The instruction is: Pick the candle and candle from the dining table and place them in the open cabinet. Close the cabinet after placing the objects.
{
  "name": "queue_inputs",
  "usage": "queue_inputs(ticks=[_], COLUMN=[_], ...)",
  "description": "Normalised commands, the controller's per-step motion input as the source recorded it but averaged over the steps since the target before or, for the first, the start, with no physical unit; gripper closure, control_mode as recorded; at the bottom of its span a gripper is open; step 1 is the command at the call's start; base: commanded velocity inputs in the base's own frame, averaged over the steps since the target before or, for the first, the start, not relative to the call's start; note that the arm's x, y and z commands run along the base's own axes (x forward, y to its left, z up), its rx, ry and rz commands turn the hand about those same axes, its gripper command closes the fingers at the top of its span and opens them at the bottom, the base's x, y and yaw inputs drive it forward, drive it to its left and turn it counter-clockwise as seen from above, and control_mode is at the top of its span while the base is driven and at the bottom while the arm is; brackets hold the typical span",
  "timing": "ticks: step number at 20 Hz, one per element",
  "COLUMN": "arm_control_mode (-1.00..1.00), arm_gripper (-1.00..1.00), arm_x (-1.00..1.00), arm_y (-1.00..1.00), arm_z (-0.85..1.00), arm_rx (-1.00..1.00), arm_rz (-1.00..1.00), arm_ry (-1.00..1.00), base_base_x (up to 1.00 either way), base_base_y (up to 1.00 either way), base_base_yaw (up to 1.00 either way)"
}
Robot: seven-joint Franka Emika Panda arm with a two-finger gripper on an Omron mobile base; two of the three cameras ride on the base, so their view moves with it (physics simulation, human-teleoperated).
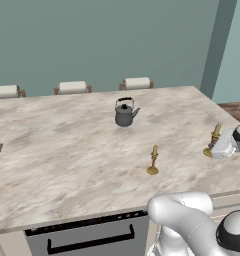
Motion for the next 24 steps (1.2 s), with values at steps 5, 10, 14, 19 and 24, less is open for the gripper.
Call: queue_inputs(ticks=[5, 10, 14, 19, 24], arm_control_mode=[-1.00, 1.00, 1.00, 1.00, 1.00], arm_gripper=[1.00, 1.00, 1.00, 1.00, 1.00], arm_x=[0.00, -0.02, 0.00, 0.00, 0.00], arm_y=[0.10, 0.00, 0.00, 0.00, 0.00], arm_z=[0.18, 0.00, 0.00, 0.00, 0.00], arm_rx=[-0.05, 0.00, 0.00, 0.00, 0.00], arm_rz=[0.00, 0.00, 0.00, 0.00, 0.00], arm_ry=[0.00, -0.01, 0.00, 0.00, 0.00], base_base_x=[0.00, -0.07, -0.46, -0.29, -0.12], base_base_y=[0.00, -0.01, -0.26, -0.25, -0.04], base_base_yaw=[0.00, -0.02, -0.19, -0.32, -0.51])
